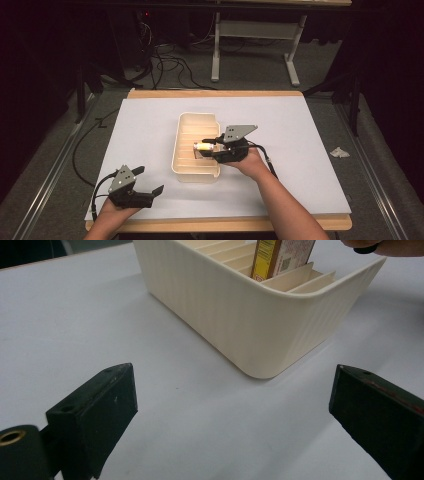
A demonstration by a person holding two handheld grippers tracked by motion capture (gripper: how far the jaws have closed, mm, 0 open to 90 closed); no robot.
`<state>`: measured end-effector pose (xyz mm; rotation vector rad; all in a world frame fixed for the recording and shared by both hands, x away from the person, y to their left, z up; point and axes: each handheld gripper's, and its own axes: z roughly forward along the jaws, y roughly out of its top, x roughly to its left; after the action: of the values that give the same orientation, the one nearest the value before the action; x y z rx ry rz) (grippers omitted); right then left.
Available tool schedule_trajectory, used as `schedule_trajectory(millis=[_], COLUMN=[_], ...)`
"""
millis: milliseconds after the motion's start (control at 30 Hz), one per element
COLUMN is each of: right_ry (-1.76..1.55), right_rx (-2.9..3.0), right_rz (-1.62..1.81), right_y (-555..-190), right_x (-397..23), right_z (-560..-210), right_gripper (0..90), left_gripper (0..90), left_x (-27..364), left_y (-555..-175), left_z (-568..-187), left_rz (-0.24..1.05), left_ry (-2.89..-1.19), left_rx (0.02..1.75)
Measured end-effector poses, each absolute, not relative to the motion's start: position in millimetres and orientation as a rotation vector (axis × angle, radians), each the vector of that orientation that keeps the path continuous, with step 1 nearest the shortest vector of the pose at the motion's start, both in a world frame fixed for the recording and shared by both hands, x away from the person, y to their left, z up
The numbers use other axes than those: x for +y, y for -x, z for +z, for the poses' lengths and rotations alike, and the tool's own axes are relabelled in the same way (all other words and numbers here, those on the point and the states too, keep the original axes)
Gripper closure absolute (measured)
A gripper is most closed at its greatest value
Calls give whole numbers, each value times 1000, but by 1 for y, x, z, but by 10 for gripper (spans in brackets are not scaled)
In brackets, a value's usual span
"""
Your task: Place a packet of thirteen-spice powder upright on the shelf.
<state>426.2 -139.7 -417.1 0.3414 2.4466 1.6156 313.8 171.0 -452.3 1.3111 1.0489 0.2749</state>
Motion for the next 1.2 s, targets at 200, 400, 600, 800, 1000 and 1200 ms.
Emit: schedule_trajectory(millis=[200,400,600,800,1000,1200], right_ry=[-344,-407,-438,-496,-574,-674], right_rx=[2435,2434,2411,2381,2349,2288], right_rz=[1623,1600,1598,1584,1541,1499], right_y=[-425,-425,-423,-419,-413,-405], right_x=[-138,-138,-141,-147,-163,-186], right_z=[-416,-414,-411,-408,-407,-409], right_gripper=[446,323,244,178,158,157], left_gripper=[57,57,56,56,56,56], left_x=[171,171,172,172,171,171], left_y=[-314,-314,-314,-315,-314,-314], left_z=[-453,-452,-451,-451,-452,-452], left_rz=[278,270,279,288,291,295], left_ry=[-1314,-1297,-1299,-1292,-1295,-1292], left_rx=[1048,1054,1051,1055,1053,1054])
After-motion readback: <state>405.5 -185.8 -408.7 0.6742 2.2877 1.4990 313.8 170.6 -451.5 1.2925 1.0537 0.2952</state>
